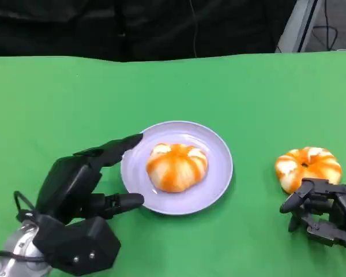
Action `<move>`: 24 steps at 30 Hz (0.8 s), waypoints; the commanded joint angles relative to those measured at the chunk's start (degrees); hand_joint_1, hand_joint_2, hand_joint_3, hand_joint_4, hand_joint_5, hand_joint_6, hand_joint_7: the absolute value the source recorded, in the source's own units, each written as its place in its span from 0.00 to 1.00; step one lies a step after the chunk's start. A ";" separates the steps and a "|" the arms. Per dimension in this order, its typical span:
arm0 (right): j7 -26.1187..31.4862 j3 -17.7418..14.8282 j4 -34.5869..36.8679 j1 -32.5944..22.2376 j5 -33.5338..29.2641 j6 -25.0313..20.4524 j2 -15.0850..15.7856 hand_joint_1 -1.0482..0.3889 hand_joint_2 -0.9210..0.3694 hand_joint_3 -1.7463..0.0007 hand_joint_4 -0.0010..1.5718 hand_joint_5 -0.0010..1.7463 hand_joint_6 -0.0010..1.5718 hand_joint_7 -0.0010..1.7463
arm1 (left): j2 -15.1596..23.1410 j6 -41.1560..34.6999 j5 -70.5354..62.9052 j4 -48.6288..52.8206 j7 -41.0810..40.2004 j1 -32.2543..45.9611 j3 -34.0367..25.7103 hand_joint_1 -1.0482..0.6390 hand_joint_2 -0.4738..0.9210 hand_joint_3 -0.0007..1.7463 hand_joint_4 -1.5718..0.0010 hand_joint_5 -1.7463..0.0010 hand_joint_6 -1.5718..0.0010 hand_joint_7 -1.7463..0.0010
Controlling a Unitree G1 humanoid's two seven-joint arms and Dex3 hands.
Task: Grasp the bread from the table and place it into the plate.
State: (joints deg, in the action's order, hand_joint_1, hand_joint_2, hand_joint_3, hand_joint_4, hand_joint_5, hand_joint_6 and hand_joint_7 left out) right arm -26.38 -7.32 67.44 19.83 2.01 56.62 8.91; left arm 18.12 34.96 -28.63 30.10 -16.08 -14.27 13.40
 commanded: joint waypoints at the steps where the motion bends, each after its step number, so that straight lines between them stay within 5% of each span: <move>1: 0.33 -0.30 0.45 0.21 0.33 0.25 0.83 0.80 0.09 0.61 0.56 0.80 0.59 0.57 | 0.54 1.47 1.37 -0.87 -0.34 1.70 -1.71 0.12 1.00 0.18 0.60 0.99 0.66 0.99; 24: 0.47 -0.37 0.49 0.26 0.19 0.07 1.14 0.80 0.08 0.62 0.56 0.79 0.59 0.57 | -2.10 14.60 7.19 10.30 -1.97 2.22 -7.29 0.17 1.00 0.13 0.52 0.98 0.59 0.99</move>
State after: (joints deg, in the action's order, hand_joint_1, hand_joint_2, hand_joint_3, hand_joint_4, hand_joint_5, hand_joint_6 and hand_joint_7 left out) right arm -25.78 -7.30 67.90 19.86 1.57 56.65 8.99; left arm 16.01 48.01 -22.30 38.83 -16.77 -12.03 7.20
